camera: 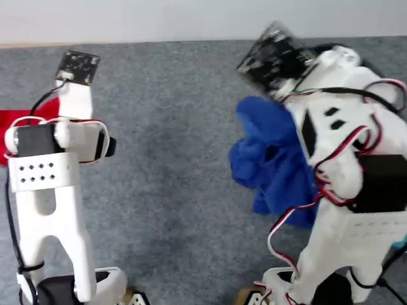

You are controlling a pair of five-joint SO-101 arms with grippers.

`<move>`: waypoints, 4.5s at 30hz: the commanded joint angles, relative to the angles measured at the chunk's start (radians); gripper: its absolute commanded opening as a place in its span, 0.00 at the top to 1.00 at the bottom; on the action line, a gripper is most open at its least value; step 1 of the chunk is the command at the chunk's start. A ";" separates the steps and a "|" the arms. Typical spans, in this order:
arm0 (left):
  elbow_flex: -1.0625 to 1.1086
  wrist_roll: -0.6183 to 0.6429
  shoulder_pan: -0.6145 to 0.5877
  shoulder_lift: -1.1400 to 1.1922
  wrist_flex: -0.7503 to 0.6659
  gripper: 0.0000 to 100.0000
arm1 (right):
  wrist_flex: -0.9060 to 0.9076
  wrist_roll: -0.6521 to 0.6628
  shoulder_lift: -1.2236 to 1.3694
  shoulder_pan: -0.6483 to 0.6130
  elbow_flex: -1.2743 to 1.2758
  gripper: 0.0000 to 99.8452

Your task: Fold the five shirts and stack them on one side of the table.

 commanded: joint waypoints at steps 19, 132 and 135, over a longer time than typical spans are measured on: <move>0.067 0.002 0.166 -0.026 -0.029 0.82 | 0.065 0.063 0.079 0.136 -0.015 0.99; -1.133 -0.331 0.442 0.110 0.132 1.00 | -0.130 -0.359 0.016 0.443 -0.020 0.99; -1.153 -0.344 0.428 0.109 0.130 1.00 | -0.125 -0.362 0.016 0.444 -0.020 0.99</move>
